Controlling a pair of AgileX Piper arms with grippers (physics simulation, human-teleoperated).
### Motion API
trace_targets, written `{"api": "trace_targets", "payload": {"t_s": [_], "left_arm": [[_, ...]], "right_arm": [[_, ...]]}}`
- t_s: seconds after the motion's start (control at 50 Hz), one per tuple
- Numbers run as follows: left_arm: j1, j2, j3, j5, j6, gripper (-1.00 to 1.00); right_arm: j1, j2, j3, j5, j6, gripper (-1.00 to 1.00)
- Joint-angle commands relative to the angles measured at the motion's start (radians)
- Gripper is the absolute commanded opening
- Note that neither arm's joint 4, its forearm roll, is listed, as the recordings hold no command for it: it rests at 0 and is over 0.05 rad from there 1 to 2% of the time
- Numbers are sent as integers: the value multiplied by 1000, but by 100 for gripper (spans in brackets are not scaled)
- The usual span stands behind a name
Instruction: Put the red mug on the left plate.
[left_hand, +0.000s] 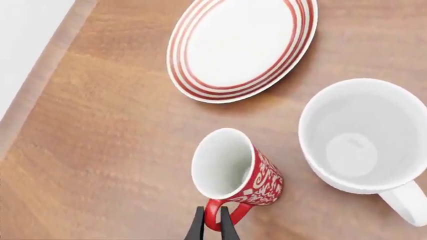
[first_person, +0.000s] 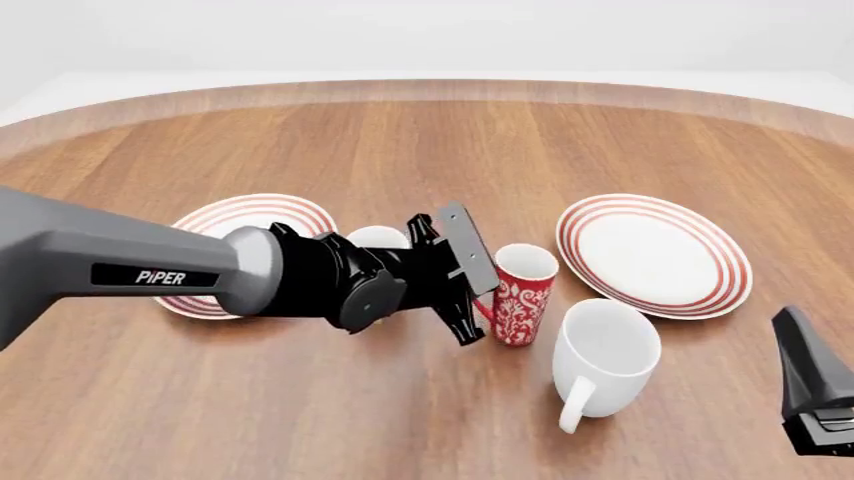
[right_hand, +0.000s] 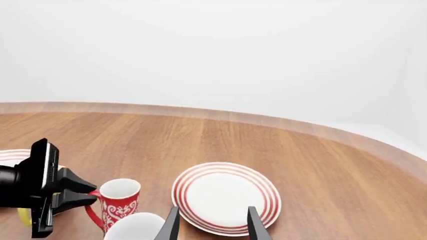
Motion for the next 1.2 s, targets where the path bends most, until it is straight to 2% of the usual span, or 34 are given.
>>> {"api": "trace_targets", "payload": {"t_s": [0.02, 0.2, 0.6, 1.2], "left_arm": [[-8, 10, 6, 5, -12, -100], [-6, -10, 13, 0, -19, -100], [39, -74, 15, -28, 18, -100], [55, -203, 49, -15, -2, -100]], "right_arm": [[0, 0, 0, -1, 0, 100], [1, 0, 0, -3, -2, 100], [5, 19, 0, -28, -10, 100], [7, 1, 0, -16, -24, 100]]}}
